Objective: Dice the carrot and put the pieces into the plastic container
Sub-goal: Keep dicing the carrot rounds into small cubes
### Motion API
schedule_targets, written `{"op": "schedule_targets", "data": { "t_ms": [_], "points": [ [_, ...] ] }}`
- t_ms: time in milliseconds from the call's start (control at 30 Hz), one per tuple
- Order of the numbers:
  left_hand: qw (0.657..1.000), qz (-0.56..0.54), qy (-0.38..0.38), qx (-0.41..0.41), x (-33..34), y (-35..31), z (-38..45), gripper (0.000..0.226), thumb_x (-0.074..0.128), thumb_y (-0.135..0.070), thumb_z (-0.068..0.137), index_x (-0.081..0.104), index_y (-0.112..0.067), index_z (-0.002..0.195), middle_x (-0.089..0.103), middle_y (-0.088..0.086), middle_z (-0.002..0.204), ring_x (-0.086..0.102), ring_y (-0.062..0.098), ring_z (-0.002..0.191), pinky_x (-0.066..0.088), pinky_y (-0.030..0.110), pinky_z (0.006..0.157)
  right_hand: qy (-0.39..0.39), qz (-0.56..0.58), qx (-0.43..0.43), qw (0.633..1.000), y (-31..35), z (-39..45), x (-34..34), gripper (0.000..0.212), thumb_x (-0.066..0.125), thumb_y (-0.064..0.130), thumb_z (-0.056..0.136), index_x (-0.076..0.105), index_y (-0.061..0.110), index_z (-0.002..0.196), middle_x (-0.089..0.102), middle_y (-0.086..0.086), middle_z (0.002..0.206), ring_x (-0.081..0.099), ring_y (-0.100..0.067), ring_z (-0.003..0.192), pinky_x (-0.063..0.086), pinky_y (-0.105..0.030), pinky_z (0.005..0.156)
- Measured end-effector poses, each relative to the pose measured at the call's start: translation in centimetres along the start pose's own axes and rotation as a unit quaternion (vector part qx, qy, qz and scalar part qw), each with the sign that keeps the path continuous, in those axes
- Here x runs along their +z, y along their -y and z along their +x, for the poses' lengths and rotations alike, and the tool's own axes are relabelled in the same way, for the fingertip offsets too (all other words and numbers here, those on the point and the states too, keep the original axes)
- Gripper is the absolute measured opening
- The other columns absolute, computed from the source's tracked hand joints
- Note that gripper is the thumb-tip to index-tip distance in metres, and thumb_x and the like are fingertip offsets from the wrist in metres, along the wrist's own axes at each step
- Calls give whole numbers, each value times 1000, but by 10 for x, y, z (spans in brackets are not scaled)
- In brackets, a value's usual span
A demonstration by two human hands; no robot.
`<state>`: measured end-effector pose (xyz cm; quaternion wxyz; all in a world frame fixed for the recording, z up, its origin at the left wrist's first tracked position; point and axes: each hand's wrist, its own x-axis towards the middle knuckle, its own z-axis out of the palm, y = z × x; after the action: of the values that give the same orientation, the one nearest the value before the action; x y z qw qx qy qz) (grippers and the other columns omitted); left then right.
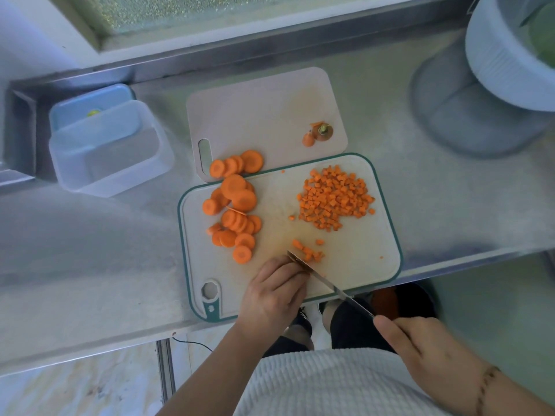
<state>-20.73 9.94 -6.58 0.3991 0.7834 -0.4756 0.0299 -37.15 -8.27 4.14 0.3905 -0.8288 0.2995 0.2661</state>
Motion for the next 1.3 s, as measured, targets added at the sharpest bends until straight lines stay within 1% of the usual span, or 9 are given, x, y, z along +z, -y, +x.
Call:
{"op": "schedule_targets", "data": {
  "t_ms": [167, 367, 533, 633, 733, 900, 1000, 1133, 1300],
  "points": [
    [1000, -2, -3, -6, -1, -1, 3, 5, 73, 0, 87, 77, -4, 87, 74, 4, 97, 66, 21, 98, 53, 28, 92, -1, -52, 15, 999, 14, 11, 9, 71, 6, 79, 75, 41, 19, 56, 43, 1, 49, 43, -12, 48, 42, -27, 55],
    [999, -32, 0, -41, -5, -2, 2, 4, 74, 3, 86, 76, -1, 87, 72, 7, 96, 66, 24, 94, 55, 34, 85, 5, 53, -26, 998, 17, 24, -4, 68, 22, 76, 83, 35, 19, 49, 28, 6, 46, 27, -8, 46, 28, -21, 48],
    [992, -56, -72, -91, -22, -5, 2, 12, 64, 2, 88, 76, 1, 87, 68, 10, 95, 64, 20, 93, 51, 29, 87, 19, 65, -17, 998, -1, 15, -15, 76, 24, 90, 70, 29, 16, 54, 26, 4, 48, 25, -9, 46, 24, -23, 48],
    [984, -39, -123, -124, -35, 0, -1, 24, 52, 7, 83, 73, -3, 92, 62, 5, 101, 60, 19, 94, 49, 27, 85, 48, 53, -27, 997, -6, 14, -16, 81, 25, 92, 69, 30, 12, 57, 27, 3, 51, 27, -12, 49, 25, -30, 52],
    [975, -7, -148, -167, -41, 7, -1, 34, 47, 11, 77, 69, -6, 97, 61, 4, 105, 61, 22, 96, 49, 26, 87, 77, 22, -39, 996, -4, 21, -10, 76, 23, 89, 72, 31, 16, 54, 27, 4, 49, 27, -10, 49, 25, -26, 51],
    [983, 51, -113, -138, -44, 14, 8, 27, 59, 17, 72, 75, 1, 87, 67, 10, 96, 59, 29, 94, 50, 37, 85, 84, 13, -38, 996, 3, 37, -23, 72, 22, 84, 77, 31, 16, 56, 30, 3, 50, 30, -8, 49, 27, -22, 51],
    [982, 115, -90, -120, -43, 20, 17, 21, 65, 5, 77, 77, -5, 91, 70, 9, 100, 58, 31, 100, 47, 42, 89, 77, 34, -3, 996, 4, 51, -50, 59, 27, 72, 79, 30, 18, 54, 29, 7, 45, 29, -9, 43, 28, -20, 50],
    [968, 219, -34, -115, -37, 31, 33, 21, 75, -13, 80, 74, -14, 101, 66, 4, 112, 52, 36, 107, 40, 45, 91, 47, 42, 23, 998, 7, 74, -75, 61, 28, 70, 79, 33, 18, 48, 33, 4, 40, 31, -13, 39, 31, -22, 46],
    [955, 279, 4, -95, -40, 35, 48, 10, 70, -23, 84, 77, -17, 89, 69, 1, 103, 47, 32, 105, 35, 42, 82, 92, 88, 21, 992, 11, 77, -86, 57, 31, 69, 76, 37, 18, 52, 34, 4, 40, 28, -10, 33, 24, -15, 34]
  ]
}}
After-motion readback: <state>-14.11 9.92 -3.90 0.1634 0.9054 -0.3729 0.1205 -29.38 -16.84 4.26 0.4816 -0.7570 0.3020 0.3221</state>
